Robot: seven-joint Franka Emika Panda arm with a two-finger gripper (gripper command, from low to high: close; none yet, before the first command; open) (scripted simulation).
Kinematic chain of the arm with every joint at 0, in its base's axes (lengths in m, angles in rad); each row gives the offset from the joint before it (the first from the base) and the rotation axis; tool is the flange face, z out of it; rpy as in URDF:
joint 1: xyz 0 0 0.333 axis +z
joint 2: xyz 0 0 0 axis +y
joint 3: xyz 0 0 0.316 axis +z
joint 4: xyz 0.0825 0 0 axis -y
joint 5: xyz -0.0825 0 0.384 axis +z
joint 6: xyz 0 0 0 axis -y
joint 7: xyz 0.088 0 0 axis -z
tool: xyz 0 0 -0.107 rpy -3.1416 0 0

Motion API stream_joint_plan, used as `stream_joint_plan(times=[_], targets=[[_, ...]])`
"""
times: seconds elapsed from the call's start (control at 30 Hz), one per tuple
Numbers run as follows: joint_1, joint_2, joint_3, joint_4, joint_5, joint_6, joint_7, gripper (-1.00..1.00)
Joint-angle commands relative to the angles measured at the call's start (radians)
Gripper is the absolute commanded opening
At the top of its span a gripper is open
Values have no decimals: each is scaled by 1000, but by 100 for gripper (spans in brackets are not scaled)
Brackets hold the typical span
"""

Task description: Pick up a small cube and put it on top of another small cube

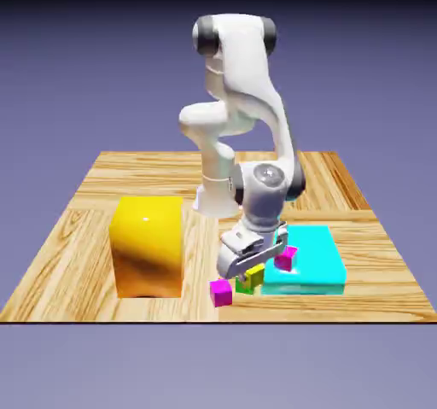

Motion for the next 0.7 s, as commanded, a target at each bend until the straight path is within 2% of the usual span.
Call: stream_joint_plan(times=[0.0,0.27,0.33,0.53,0.57,0.67], targets=[[34,-23,-31,-24,-9,5,-43,-100],[306,-205,-279,-216,-69,40,-390,-100],[307,-206,-280,-217,-69,40,-392,-100],[218,6,-179,-221,70,244,-488,-100],[218,6,-179,-221,70,244,-488,100],[248,-66,-214,-219,23,175,-455,100]])
